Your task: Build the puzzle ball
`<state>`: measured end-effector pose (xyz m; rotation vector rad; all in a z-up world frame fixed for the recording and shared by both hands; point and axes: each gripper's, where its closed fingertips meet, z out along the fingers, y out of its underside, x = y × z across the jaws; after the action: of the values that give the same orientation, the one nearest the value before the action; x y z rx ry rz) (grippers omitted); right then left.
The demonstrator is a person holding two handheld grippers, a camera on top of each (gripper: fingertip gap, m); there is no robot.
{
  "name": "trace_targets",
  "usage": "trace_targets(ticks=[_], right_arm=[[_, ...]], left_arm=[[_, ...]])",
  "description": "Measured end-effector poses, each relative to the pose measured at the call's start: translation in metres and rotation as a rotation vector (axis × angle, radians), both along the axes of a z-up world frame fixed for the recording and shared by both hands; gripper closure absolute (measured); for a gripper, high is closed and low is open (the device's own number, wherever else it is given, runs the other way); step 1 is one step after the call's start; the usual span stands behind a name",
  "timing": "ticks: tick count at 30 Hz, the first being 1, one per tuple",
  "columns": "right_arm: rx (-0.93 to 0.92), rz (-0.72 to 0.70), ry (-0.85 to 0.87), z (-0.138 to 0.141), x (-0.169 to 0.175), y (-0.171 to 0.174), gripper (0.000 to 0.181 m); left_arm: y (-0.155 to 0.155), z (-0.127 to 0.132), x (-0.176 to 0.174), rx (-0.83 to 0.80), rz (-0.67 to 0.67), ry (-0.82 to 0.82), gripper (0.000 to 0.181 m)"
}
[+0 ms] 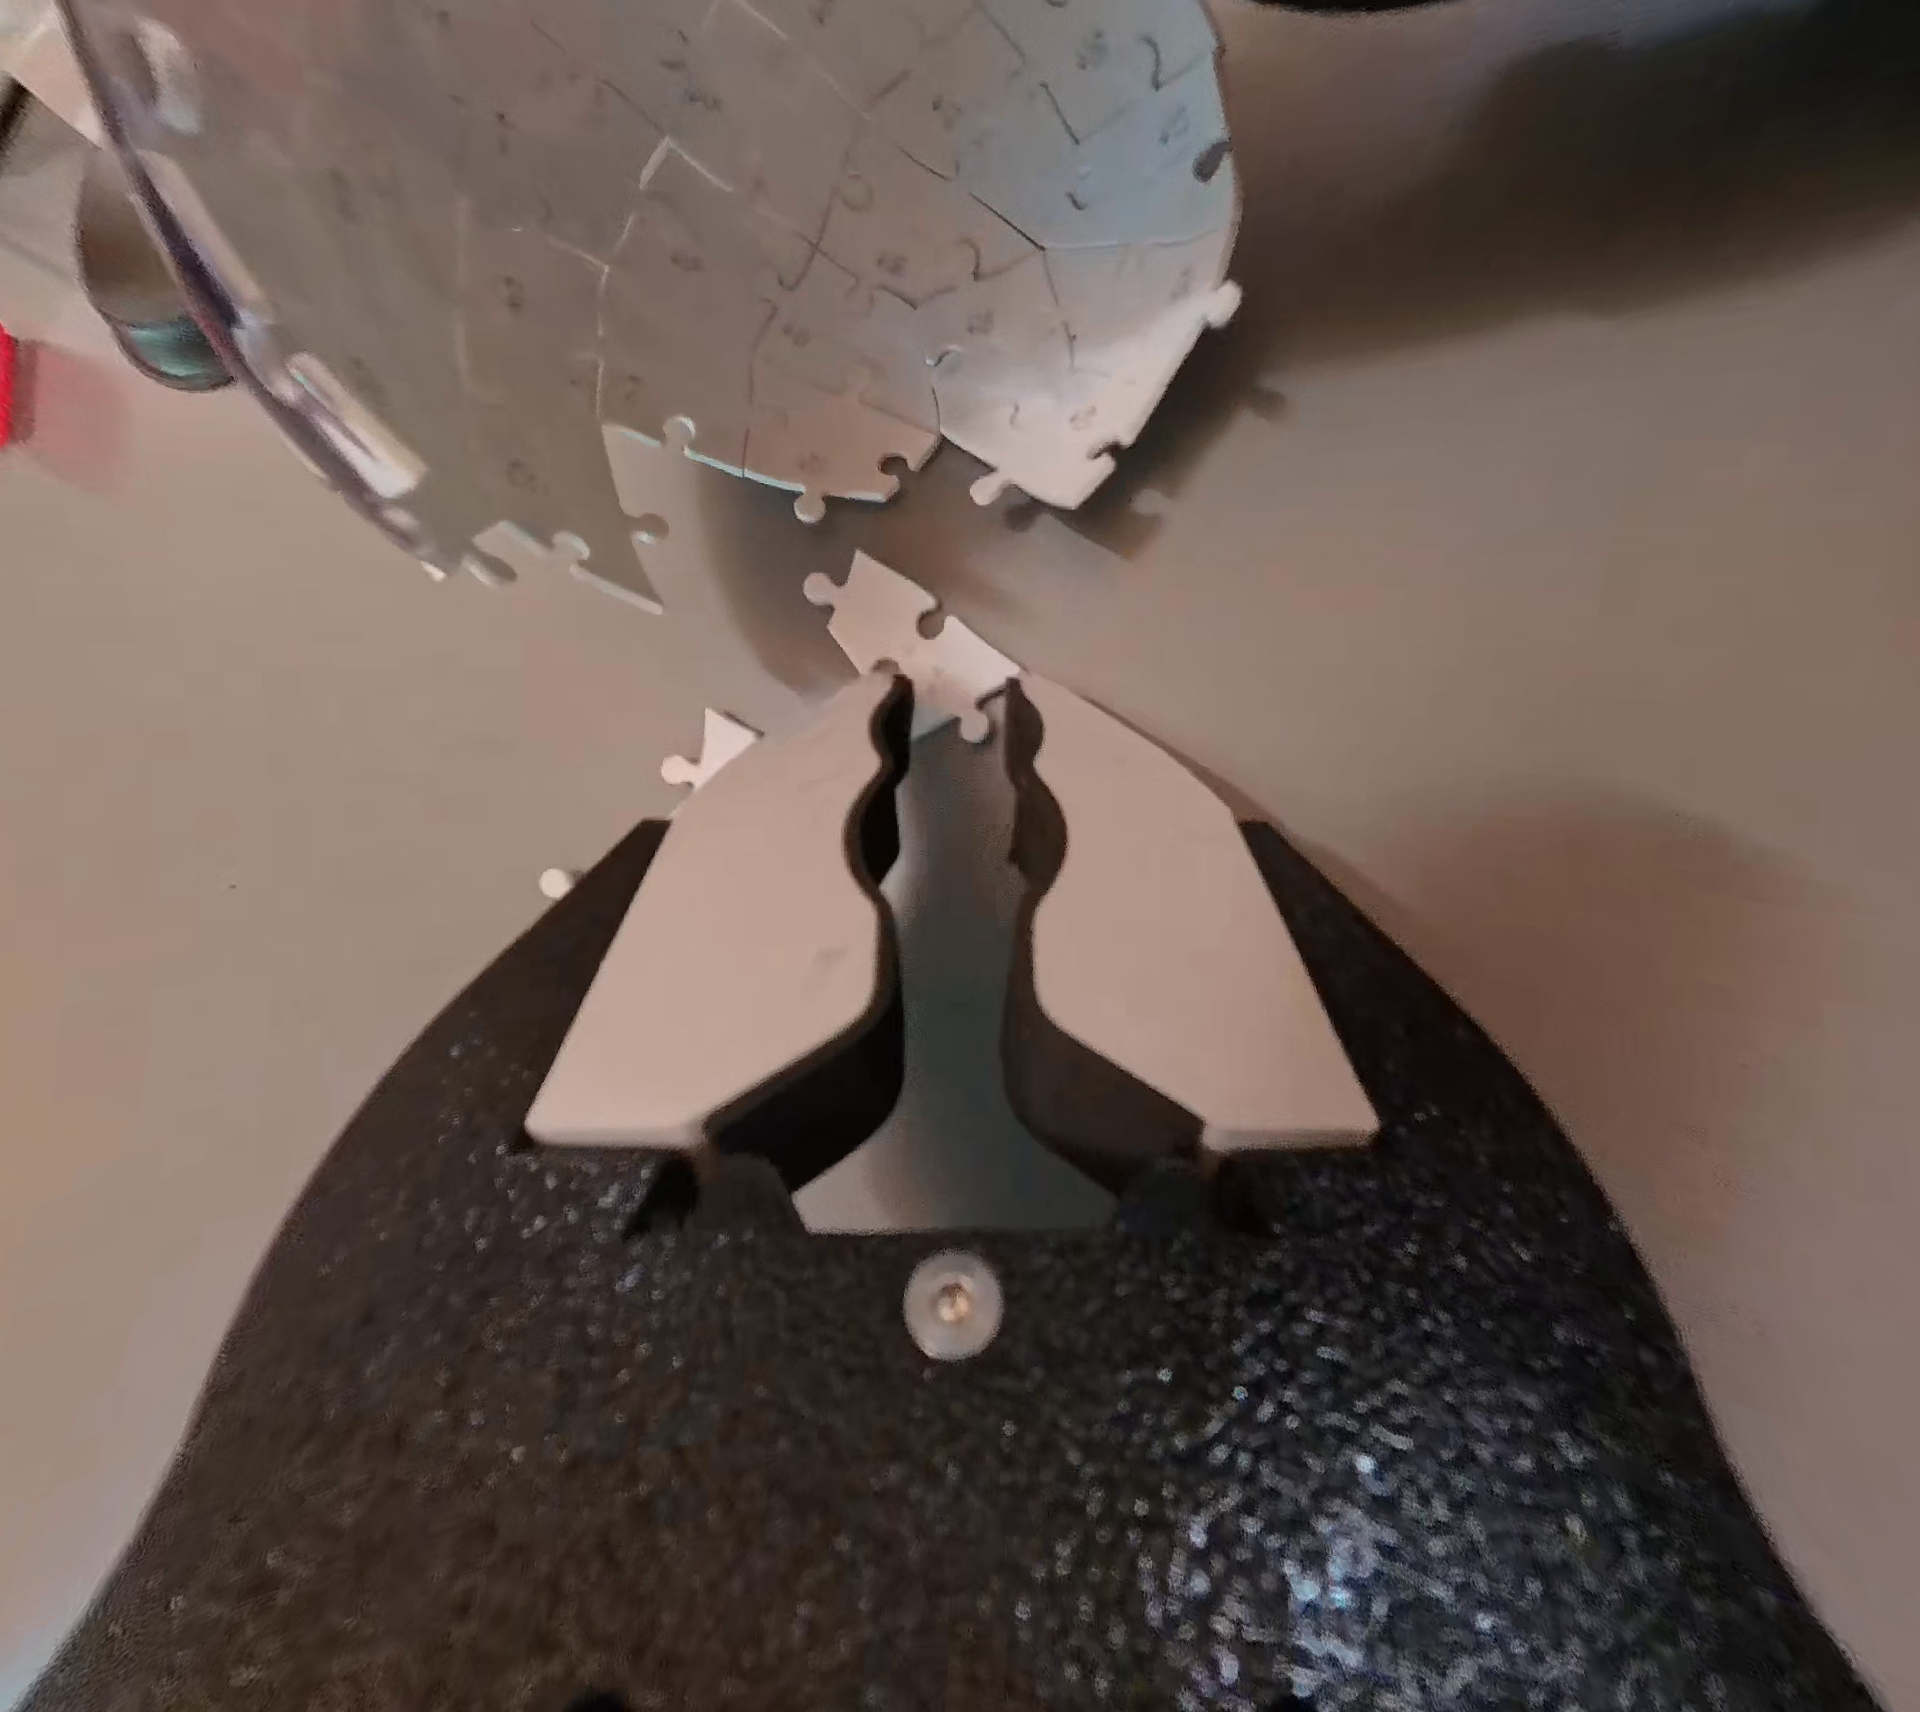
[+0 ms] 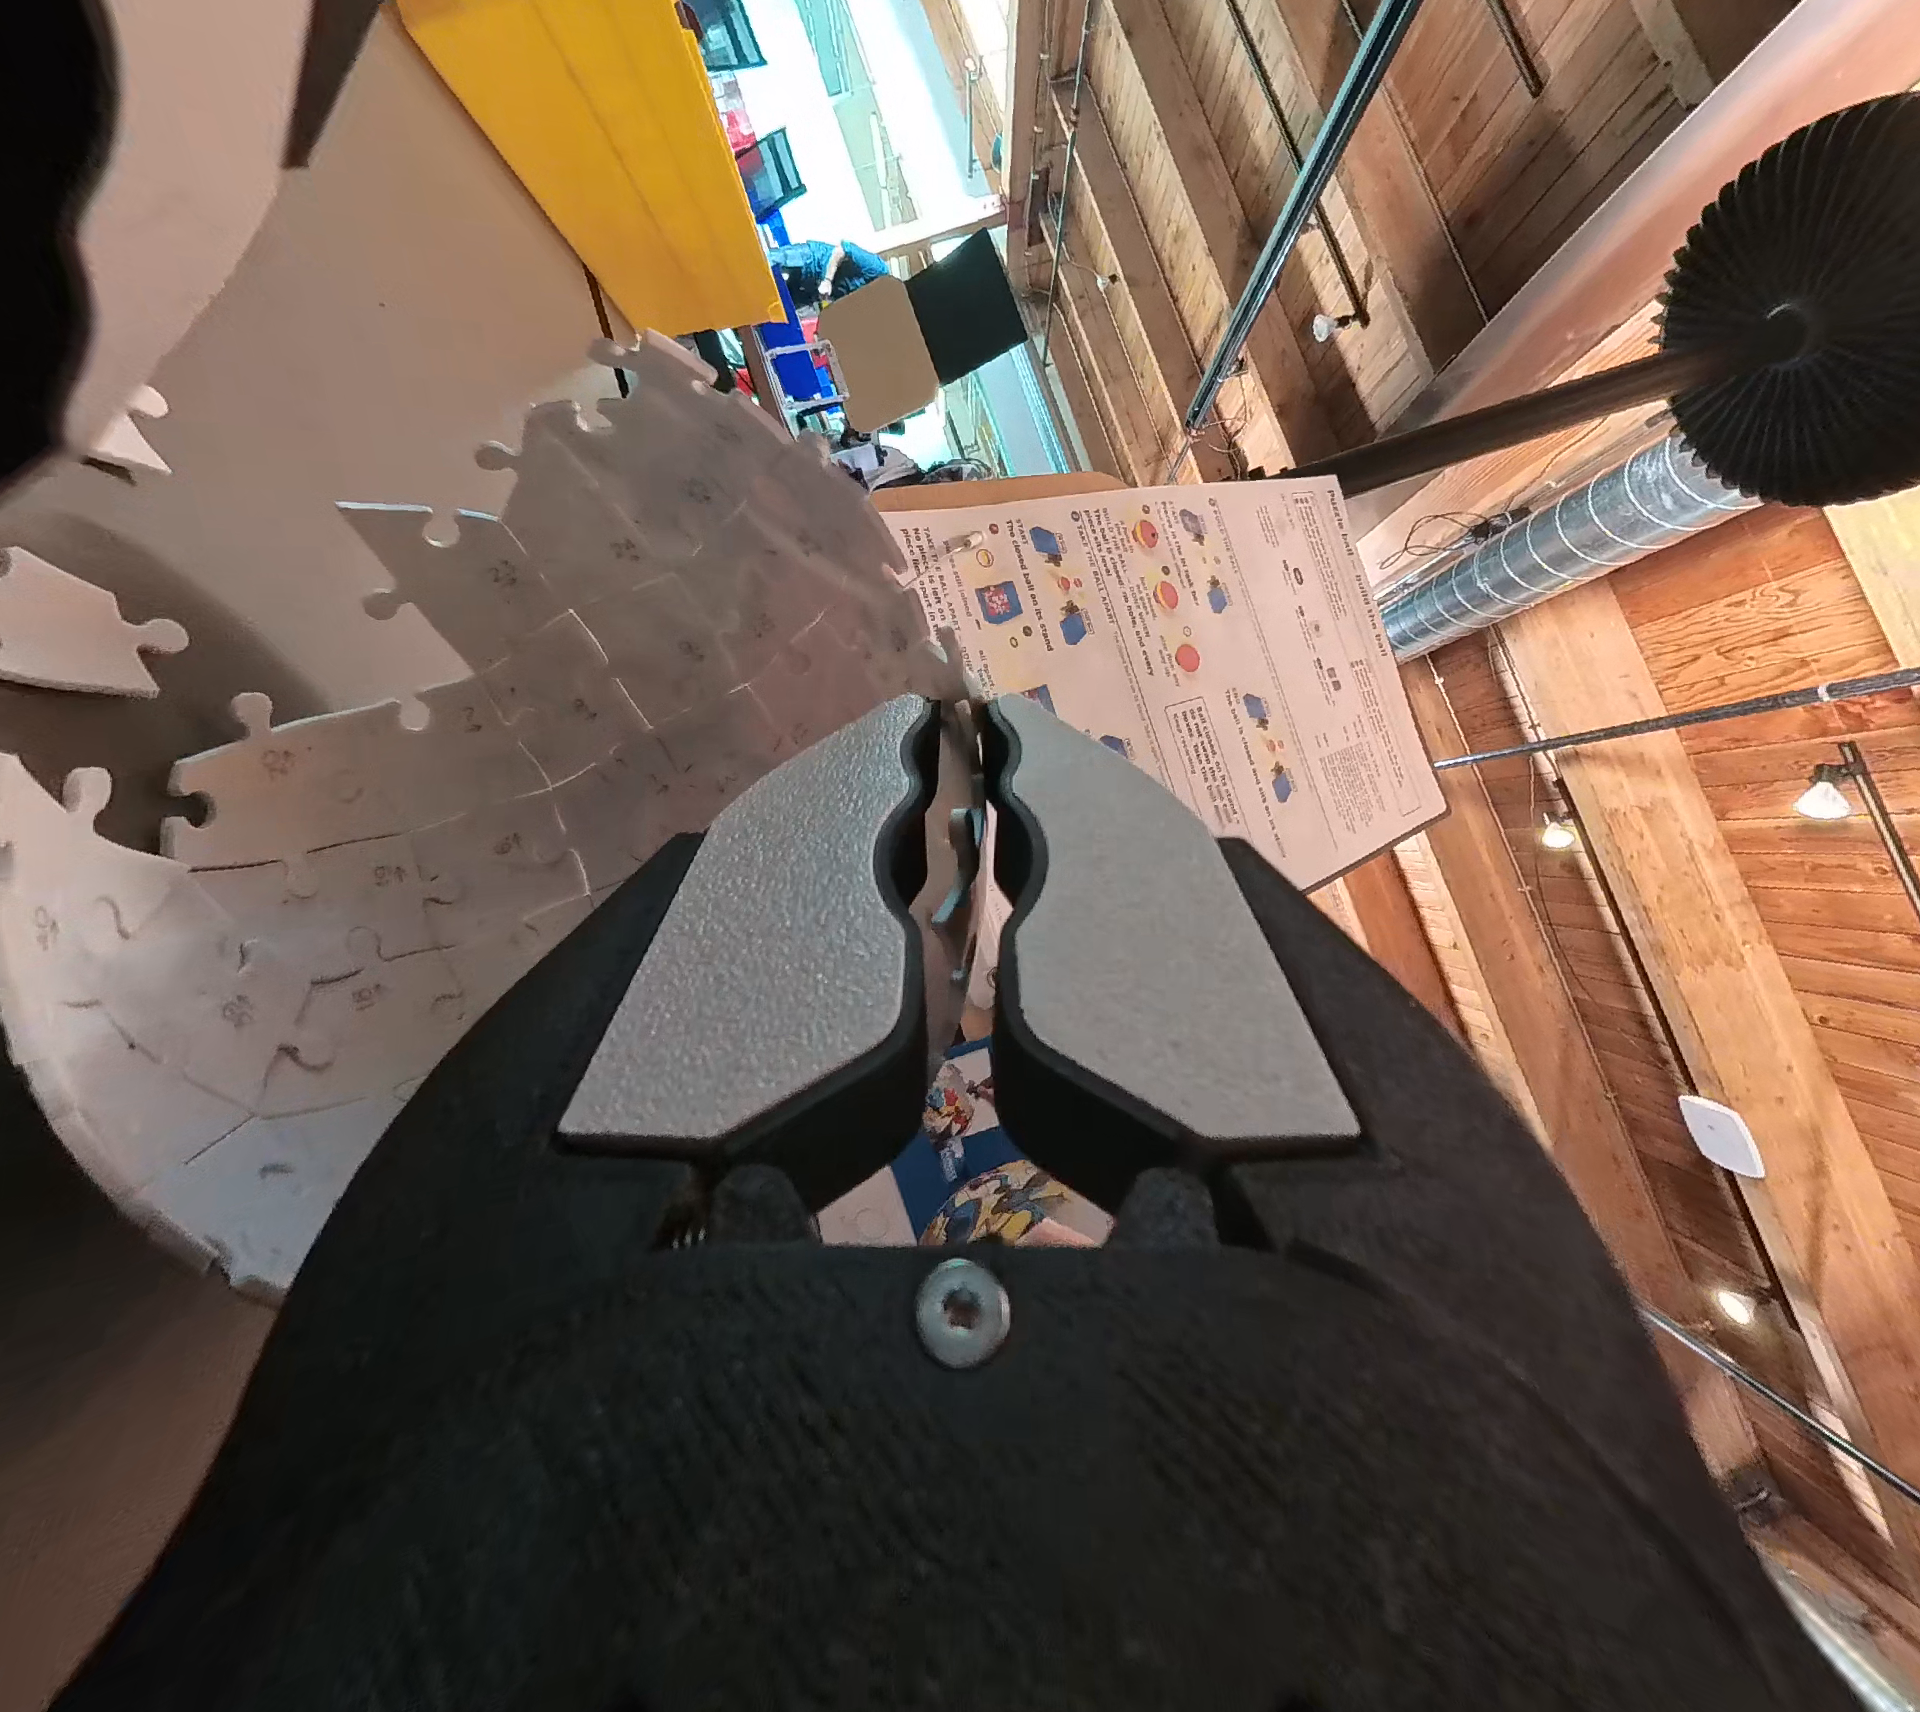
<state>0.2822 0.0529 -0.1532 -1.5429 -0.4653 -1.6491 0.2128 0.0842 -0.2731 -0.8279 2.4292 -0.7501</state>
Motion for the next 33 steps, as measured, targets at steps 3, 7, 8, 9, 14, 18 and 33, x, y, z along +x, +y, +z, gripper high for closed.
trace_targets(ticks=[3,7,8,9,14,18,33], right_arm=[[0.02,0.005,0.032,-0.001,0.001,-0.001,0.174],[0.027,0.002,0.044,-0.002,0.003,-0.001,0.174],[0.032,0.005,0.048,-0.002,0.002,-0.001,0.174],[0.038,0.005,0.053,-0.002,0.002,-0.002,0.174],[0.06,-0.004,0.084,-0.001,0.006,-0.004,0.174],[0.079,-0.002,0.109,-0.001,0.009,-0.006,0.174],[0.144,0.008,0.187,-0.002,0.015,-0.008,0.174]], left_arm=[[-0.011,0.018,0.008,-0.066,-0.006,-0.102,0.164],[-0.021,0.037,0.021,-0.172,-0.018,-0.2,0.172],[-0.019,0.038,0.026,-0.151,-0.012,-0.222,0.174],[-0.018,0.038,0.03,-0.123,-0.013,-0.238,0.175],[-0.033,0.035,0.037,-0.031,-0.14,-0.328,0.181],[-0.034,0.025,0.043,-0.153,0.027,-0.163,0.181],[-0.048,0.006,0.048,-0.203,0.188,0.081,0.181]])
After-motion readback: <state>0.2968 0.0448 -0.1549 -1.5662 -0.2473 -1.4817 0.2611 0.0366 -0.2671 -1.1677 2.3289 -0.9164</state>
